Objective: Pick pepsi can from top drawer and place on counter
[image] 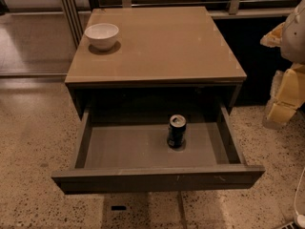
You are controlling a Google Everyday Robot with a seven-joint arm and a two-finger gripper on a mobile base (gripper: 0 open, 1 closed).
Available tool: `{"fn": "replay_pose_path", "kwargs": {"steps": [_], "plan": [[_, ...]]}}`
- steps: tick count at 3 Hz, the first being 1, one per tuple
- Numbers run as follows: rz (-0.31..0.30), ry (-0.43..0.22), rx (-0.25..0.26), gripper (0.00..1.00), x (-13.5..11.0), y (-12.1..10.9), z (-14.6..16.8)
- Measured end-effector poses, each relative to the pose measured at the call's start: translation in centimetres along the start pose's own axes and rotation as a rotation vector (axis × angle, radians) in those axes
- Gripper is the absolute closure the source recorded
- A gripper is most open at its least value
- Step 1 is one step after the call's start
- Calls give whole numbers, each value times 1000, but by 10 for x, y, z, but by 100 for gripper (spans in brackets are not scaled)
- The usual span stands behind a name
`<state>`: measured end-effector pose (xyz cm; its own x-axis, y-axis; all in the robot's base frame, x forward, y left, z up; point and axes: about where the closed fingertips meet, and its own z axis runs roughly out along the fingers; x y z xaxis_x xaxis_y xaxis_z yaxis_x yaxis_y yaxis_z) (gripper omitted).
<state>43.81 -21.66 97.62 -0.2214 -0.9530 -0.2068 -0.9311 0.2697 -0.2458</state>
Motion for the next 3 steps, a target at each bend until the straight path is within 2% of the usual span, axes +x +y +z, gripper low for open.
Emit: {"fn": "replay_pose_path", "kwargs": {"steps": [1, 2, 3], "plan": [[0, 0, 0, 0, 0, 0, 0], [0, 0, 0, 19, 0, 0, 0], [34, -60, 15, 42, 1, -5, 20]]}}
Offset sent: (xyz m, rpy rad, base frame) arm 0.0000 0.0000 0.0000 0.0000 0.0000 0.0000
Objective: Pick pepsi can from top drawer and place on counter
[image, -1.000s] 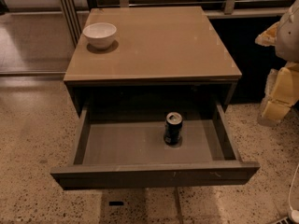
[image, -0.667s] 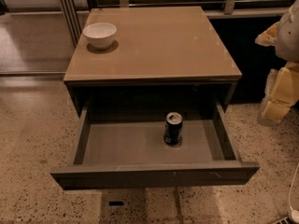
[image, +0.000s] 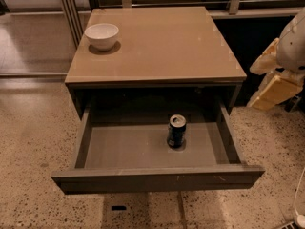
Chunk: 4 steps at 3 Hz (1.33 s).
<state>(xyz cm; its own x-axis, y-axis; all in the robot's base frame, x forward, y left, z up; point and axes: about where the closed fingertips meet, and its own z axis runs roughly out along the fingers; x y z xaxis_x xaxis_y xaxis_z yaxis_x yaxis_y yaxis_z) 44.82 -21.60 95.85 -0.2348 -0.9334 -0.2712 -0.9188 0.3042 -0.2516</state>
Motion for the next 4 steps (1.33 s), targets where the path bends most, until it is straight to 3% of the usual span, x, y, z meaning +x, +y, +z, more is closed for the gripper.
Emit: {"fn": "replay_pose_path", "kwargs": {"steps": [1, 2, 3, 4], "plan": [[79, -143, -51, 65, 4, 6, 66], [166, -313, -99, 88, -8, 9, 135], [193, -358, -40, 100, -17, -10, 139], [192, -357, -39, 100, -17, -10, 138]]}}
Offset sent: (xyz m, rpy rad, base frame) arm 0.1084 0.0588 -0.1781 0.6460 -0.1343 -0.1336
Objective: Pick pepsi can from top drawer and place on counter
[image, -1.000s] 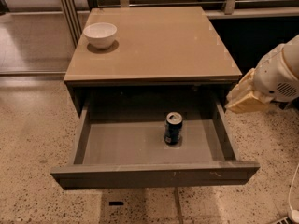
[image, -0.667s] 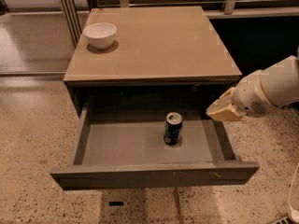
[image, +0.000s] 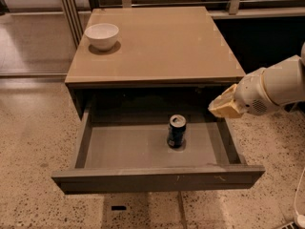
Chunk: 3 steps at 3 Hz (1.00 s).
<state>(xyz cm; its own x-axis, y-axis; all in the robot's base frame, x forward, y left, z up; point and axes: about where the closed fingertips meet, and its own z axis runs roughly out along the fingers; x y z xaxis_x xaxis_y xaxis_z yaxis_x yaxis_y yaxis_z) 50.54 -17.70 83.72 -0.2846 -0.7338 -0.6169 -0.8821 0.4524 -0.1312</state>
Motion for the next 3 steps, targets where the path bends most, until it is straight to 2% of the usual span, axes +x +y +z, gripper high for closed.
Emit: {"fn": "replay_pose_path", "kwargs": {"steps": [1, 2, 3], "plan": [[9, 11, -9, 81, 15, 6, 14], [22, -5, -21, 58, 28, 11, 35], [23, -43, -16, 40, 39, 12, 58]]}}
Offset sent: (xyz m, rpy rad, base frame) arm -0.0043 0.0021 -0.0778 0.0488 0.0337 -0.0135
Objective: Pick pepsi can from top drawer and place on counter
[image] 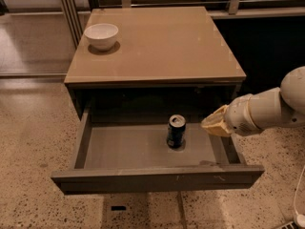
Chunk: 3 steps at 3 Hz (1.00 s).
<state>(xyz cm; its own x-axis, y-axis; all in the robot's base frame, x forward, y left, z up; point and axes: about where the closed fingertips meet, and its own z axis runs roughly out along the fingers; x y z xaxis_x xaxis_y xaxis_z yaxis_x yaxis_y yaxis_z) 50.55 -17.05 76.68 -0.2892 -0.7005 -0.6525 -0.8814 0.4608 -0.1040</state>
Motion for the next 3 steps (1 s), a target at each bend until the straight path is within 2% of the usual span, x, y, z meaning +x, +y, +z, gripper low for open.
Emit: {"fn": "replay_pose_path", "kwargs": {"steps": [2, 3], "plan": [[20, -101, 15, 35, 20, -9, 56], [41, -133, 4, 34, 31, -14, 88]]}}
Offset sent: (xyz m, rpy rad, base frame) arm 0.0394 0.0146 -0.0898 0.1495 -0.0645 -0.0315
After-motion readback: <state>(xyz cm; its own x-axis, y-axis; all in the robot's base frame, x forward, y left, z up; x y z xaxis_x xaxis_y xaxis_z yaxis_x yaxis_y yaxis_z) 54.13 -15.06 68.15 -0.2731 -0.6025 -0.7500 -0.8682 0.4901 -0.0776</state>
